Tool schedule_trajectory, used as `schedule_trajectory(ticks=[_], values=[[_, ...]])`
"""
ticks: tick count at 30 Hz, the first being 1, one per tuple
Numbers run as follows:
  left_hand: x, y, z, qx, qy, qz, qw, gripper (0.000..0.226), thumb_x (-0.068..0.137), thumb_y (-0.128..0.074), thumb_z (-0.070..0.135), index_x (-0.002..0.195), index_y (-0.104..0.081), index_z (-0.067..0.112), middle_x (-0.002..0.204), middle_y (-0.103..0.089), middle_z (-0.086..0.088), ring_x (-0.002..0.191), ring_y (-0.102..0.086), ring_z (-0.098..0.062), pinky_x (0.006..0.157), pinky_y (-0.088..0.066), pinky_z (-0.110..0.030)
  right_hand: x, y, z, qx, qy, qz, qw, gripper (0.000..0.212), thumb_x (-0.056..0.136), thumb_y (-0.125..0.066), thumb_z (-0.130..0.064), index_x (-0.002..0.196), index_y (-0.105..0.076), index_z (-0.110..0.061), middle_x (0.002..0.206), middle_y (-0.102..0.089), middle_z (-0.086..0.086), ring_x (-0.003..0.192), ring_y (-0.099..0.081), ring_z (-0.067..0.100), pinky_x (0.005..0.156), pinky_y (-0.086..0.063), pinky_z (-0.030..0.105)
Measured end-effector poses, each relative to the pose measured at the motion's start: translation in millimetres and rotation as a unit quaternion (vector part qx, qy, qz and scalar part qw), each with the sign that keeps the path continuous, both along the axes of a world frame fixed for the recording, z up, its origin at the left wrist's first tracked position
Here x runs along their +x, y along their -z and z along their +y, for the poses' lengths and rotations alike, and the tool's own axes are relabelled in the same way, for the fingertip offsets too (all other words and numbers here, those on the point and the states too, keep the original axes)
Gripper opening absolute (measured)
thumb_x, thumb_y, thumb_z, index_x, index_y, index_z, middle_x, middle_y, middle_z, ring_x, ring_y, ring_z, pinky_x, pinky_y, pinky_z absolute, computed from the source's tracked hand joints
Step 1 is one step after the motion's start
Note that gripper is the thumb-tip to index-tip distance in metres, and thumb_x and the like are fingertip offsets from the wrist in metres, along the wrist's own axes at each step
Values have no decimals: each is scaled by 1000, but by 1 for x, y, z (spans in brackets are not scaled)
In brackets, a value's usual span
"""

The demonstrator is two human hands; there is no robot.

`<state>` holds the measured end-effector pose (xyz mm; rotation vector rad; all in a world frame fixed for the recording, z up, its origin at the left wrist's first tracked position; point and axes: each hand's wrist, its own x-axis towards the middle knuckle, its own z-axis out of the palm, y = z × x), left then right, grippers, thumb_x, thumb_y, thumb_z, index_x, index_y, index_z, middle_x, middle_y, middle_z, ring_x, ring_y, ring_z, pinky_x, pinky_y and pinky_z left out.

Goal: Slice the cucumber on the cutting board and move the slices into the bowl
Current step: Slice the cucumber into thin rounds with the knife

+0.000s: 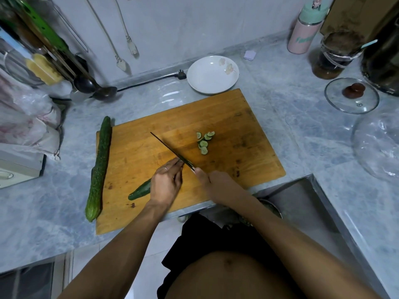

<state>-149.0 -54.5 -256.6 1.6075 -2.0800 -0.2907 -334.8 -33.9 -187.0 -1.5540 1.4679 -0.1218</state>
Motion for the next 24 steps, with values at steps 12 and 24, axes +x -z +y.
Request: schedule_trajectory(ticks=[12,24], values=[[-1,2,1,-30,-34,-25,999,25,85,-71,6,109,-75,12,114,-71,-7,100,-68,-26,90,-54,-41,-39,-14,-16,-38,53,-16,998,69,98,-15,-65,60,-44,-16,57,-48,1,53,-47,15,52,-36,26],[0,2,4,-31,-21,-19,999,22,84,-71,3,105,-76,7,110,-73,-11,100,-68,-28,89,-55,-39,-22,-26,16,-35,-28,-41,998,68,102,-15,-58,58,-39,-12,53,-38,5,47,-39,17,49,-31,29]])
